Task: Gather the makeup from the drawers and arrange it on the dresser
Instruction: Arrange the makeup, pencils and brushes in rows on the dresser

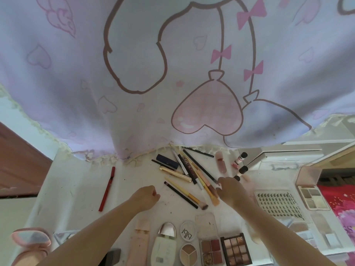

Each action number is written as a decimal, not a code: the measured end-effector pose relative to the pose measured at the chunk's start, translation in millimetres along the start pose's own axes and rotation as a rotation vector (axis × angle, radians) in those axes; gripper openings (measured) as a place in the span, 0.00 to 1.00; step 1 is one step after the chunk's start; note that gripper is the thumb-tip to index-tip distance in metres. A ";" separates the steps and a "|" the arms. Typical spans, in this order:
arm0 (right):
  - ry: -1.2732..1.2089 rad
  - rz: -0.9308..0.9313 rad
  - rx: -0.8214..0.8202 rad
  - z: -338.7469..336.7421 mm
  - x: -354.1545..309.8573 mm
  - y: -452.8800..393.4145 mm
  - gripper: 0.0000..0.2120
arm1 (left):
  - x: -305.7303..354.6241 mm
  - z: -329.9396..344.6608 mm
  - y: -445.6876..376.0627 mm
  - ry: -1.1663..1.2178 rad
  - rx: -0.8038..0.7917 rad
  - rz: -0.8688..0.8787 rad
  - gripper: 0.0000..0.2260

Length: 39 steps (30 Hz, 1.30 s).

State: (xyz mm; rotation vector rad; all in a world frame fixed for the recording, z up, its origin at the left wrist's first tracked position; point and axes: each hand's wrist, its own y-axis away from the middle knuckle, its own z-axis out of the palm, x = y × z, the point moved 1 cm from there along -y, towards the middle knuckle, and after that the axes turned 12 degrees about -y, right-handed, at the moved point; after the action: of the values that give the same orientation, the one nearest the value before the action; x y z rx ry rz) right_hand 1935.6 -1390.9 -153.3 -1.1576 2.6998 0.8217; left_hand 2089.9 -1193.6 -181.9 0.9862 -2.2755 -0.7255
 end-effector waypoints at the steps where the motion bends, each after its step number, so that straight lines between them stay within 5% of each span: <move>1: -0.017 0.027 -0.022 6.9 -0.2 -5.7 0.15 | -0.3 -0.9 1.2 0.006 0.005 0.002 0.10; 9: -0.005 0.129 -0.072 26.3 -7.7 -21.4 0.02 | -4.1 -6.5 10.6 0.033 0.035 -0.004 0.10; 15: -0.077 0.138 -0.008 4.7 -4.4 -5.1 0.10 | 11.0 -11.0 14.6 -0.007 0.087 0.060 0.14; 18: -0.139 0.049 0.004 -16.4 -13.0 21.7 0.10 | 41.1 -19.7 23.0 -0.265 0.331 0.226 0.19; 20: -0.178 -0.092 -0.016 -33.0 -25.5 44.7 0.08 | 62.8 -23.5 30.2 -0.430 0.650 0.415 0.20; 23: -0.307 -0.267 -0.061 -51.4 -42.3 73.3 0.09 | 79.7 -16.1 31.5 -0.499 1.008 0.683 0.09; 26: -0.585 -0.245 0.004 -60.2 -49.3 90.5 0.09 | 83.6 -15.7 42.1 -0.425 1.102 0.707 0.05; 30: -0.732 -0.126 0.185 -46.2 -59.8 89.7 0.13 | 82.2 -16.4 61.7 -0.412 0.840 0.686 0.04; 34: -0.830 -0.173 0.279 -36.9 -64.4 93.5 0.14 | 84.2 -30.4 77.8 -0.404 0.491 0.654 0.20; 39: -0.748 -0.302 0.404 -40.2 -51.8 107.0 0.09 | 97.3 -45.7 86.2 -0.152 0.119 0.784 0.10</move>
State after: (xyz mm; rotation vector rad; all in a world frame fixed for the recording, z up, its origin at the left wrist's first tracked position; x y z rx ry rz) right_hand 1902.9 -1317.2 -57.2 -0.8908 1.8991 0.4894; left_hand 2023.2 -1229.7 -66.9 0.0283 -2.5696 -0.3267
